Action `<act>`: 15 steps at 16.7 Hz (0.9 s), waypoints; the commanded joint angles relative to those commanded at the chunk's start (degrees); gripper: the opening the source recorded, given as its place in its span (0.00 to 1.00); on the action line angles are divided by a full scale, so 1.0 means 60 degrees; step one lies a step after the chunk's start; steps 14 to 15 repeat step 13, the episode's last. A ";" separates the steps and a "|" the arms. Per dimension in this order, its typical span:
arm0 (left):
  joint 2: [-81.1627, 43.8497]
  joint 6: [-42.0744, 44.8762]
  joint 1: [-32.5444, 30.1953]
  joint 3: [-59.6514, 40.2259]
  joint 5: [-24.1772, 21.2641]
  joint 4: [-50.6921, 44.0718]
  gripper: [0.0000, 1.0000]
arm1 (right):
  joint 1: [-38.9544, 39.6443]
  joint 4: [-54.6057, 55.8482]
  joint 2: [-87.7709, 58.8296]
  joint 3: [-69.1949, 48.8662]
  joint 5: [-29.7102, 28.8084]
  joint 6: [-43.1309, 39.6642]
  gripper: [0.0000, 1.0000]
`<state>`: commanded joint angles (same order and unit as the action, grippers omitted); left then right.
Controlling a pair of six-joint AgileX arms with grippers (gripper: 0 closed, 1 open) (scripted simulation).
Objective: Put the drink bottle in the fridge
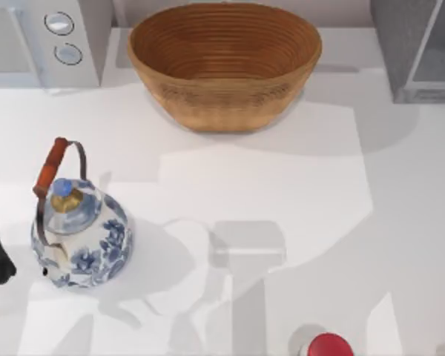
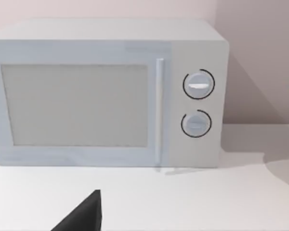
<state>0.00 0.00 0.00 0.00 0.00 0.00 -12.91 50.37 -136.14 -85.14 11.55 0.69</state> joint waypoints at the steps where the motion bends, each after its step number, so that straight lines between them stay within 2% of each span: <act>1: 0.0000 0.0000 0.0000 0.0000 0.0000 0.0000 1.00 | 0.0000 0.0000 0.0000 0.0000 0.0000 0.0000 0.53; 7: 0.0000 0.0000 0.0000 0.0000 0.0000 0.0000 1.00 | 0.0000 0.0000 0.0000 0.0000 0.0000 0.0000 0.98; 15: 0.0000 0.0000 0.0000 0.0000 0.0000 0.0000 1.00 | 0.0000 0.0000 0.0000 0.0000 0.0000 0.0000 1.00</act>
